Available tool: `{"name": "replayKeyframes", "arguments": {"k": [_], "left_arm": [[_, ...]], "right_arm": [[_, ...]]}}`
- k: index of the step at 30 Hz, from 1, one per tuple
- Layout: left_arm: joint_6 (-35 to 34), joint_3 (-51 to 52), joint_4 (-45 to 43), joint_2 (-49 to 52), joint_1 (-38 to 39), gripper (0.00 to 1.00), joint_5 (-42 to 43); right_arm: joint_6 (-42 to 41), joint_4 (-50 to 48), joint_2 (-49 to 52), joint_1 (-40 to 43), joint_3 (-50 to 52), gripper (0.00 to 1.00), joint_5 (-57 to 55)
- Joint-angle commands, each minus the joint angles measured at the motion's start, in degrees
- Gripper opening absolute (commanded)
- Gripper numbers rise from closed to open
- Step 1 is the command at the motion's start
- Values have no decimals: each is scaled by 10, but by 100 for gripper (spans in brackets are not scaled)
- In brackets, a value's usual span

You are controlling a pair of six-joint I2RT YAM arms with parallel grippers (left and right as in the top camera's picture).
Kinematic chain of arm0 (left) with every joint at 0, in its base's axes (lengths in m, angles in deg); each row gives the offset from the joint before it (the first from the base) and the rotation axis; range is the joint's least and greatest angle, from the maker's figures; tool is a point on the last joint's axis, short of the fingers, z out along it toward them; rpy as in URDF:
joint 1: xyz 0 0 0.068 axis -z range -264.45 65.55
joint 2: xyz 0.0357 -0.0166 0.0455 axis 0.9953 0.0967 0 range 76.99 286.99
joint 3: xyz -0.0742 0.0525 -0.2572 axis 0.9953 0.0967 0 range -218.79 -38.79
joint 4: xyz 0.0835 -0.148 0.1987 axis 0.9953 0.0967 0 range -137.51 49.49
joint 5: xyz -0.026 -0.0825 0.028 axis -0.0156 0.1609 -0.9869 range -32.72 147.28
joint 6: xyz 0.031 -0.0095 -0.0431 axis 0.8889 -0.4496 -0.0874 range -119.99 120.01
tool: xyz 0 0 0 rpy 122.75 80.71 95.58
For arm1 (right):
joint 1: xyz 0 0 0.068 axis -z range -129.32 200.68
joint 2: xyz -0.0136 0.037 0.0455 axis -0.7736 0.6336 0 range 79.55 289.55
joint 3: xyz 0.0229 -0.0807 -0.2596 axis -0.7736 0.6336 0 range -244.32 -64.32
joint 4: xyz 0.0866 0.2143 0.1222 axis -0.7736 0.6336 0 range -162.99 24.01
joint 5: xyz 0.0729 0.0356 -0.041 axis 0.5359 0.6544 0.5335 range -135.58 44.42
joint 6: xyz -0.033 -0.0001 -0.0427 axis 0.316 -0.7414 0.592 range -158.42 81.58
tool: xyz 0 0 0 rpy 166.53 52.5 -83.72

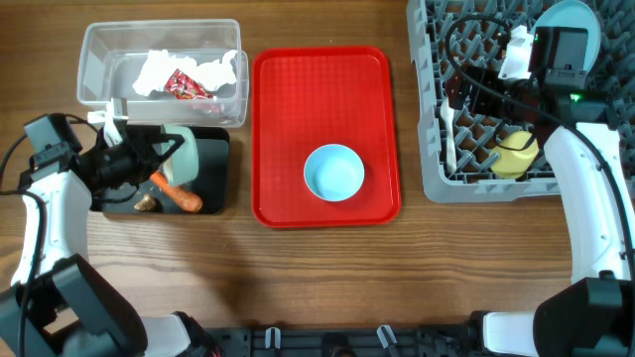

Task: Sort waste into correct bins and load items into the dishwasher rack
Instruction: 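Tip the rice from the green bowl onto the black tray with the left gripper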

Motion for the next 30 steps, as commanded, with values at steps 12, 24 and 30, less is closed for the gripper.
{"name": "replayKeyframes", "arguments": {"k": [12,24,30], "left_arm": [[-61,3,-8,27,-42,4,160],[-129,3,-19,27,-92,4,204],[-179,3,-72,27,-92,4,256]], "right_arm": [[3,0,0,-1,-2,100,1],[3,0,0,-1,-2,100,1],[3,1,0,-1,-2,100,1]]}}
